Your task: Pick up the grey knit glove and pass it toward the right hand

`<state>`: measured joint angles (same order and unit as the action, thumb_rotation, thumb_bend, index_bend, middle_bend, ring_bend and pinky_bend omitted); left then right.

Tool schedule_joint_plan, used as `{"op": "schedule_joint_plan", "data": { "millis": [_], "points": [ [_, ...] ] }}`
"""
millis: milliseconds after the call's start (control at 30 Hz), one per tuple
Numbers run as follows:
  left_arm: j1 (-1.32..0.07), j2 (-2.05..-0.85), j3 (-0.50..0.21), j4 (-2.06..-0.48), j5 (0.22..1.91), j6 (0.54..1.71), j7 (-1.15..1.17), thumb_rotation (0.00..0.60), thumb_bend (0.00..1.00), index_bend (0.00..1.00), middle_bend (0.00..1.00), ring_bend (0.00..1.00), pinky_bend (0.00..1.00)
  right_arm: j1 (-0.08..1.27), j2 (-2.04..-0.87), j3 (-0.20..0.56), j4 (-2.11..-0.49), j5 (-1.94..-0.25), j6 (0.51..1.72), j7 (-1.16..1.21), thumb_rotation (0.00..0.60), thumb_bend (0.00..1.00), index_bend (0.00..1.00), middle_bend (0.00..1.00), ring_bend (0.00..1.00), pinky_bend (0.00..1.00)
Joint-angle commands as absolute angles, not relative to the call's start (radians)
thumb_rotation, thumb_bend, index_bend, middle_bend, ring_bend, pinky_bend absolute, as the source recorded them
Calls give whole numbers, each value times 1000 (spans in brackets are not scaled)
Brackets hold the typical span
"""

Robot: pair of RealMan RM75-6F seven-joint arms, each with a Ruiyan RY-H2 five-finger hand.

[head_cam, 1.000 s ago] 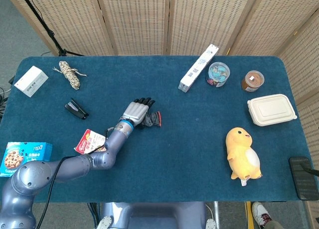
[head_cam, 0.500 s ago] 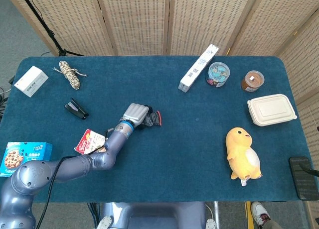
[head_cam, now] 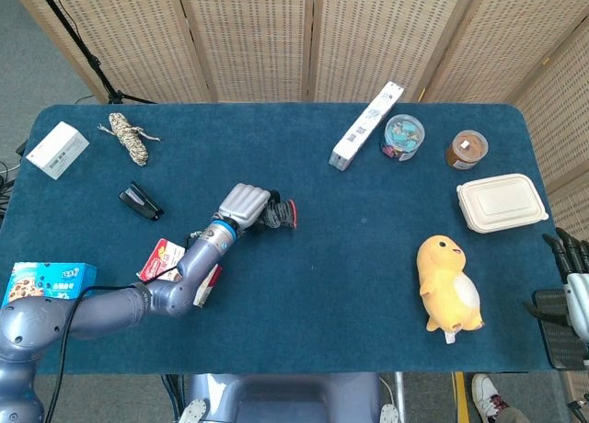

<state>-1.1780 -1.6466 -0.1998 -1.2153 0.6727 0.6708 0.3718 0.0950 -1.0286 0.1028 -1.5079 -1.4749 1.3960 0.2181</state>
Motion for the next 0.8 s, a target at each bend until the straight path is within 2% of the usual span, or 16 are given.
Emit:
{"op": "schedule_joint_plan", "data": {
  "millis": [33,167,300,433,500,800],
  "points": [
    [-1140,-1570,-235,-1311,754,669,291,600,348,329,414,363,406,138,-1019,69,-1492,-1571,1363,349,600,0,0,0,0,0],
    [-1119,-1481,-257,-1415,826,659,236,600,347,327,414,359,406,200,-986,41,-1486,-1686,1339,477,600,0,0,0,0,0],
    [-1130,-1406,-277,-1480,820,575,180,600,347,319,413,348,406,264,-976,32,-1515,-1760,1318,534,600,7,8,0,0,0],
    [-1152,-1360,-291,-1517,802,536,153,600,346,315,411,342,406,325,-988,19,-1542,-1796,1262,558,600,175,32,0,0,0],
    [-1165,-1344,-289,-1538,794,535,154,600,346,315,411,341,406,349,-1003,19,-1553,-1795,1234,542,600,217,32,0,0,0],
    [-1238,-1318,-252,-1638,710,582,206,600,345,312,408,334,406,415,-1105,39,-1608,-1759,1185,459,600,268,60,0,0,0]
  ]
}}
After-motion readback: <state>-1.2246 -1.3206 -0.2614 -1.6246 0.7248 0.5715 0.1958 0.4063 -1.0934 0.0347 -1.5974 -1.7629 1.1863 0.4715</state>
